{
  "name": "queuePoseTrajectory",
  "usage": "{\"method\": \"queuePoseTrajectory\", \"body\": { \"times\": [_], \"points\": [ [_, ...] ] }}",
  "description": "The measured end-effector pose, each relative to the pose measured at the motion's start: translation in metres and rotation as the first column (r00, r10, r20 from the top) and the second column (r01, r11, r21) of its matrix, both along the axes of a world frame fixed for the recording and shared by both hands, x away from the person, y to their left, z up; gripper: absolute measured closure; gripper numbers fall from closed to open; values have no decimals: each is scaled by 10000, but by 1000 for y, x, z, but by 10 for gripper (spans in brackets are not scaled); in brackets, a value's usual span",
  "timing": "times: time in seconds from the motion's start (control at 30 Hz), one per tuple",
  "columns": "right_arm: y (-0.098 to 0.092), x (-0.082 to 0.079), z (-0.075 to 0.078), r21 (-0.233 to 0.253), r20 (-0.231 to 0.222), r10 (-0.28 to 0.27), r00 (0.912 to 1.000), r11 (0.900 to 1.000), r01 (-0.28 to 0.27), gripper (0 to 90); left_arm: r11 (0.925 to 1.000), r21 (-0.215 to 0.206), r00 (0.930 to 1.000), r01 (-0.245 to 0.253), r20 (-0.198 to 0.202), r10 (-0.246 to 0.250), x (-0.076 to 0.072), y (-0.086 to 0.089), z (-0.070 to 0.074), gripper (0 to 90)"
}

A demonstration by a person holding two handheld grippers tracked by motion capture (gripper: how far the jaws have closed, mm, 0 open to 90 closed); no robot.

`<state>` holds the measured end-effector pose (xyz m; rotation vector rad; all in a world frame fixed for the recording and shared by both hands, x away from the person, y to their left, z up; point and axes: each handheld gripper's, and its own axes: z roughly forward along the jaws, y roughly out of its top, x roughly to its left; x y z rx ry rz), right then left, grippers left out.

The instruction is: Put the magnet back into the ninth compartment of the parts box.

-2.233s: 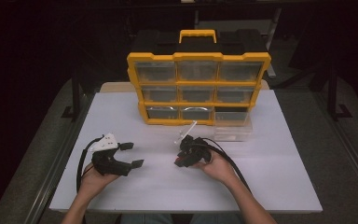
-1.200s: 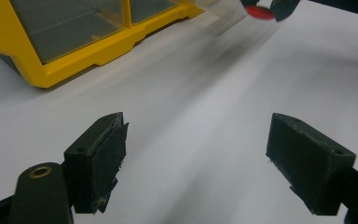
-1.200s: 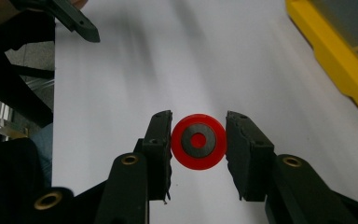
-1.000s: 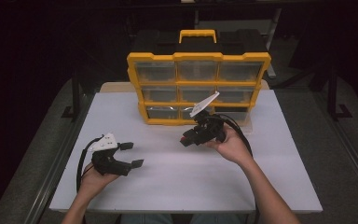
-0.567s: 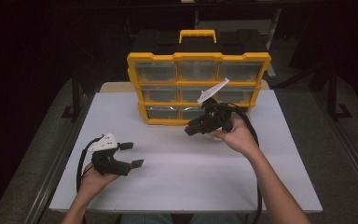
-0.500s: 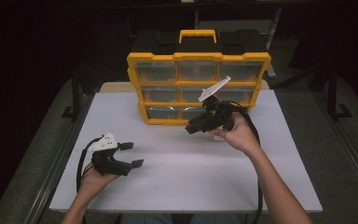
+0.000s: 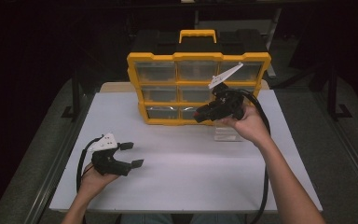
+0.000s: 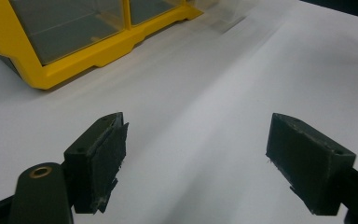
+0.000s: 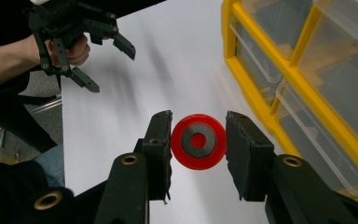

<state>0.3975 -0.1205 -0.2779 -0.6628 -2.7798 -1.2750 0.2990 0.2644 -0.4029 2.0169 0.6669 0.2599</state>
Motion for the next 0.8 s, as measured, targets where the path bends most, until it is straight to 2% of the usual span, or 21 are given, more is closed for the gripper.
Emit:
{"method": "queuePoseTrajectory", "body": {
  "times": [0.27, 0.47, 0.57, 0.63, 0.8],
  "points": [
    [-13, 3, 5, -60, 39, -391, 9992, 9992, 391, 611, 10000, 28, 10000, 13, 16, -13, 0, 0, 0, 197],
    [-25, 5, 6, 66, -217, -821, 9964, 9966, 823, 611, 10000, 1, 10000, 11, 29, -11, 0, 0, 0, 197],
    [-30, 6, 5, 37, -185, -915, 9956, 9958, 916, 611, 10000, -1, 10000, 11, 15, -11, 0, 0, 0, 197],
    [-35, 9, 3, -59, 87, -890, 9960, 9960, 890, 610, 10000, 3, 10000, 11, 11, -11, 0, 0, 0, 197],
    [-42, 10, 3, -142, -42, -1155, 9933, 9932, 1154, 611, 10000, -66, 10000, -11, 7, 11, 0, -1, 0, 197]
  ]
}}
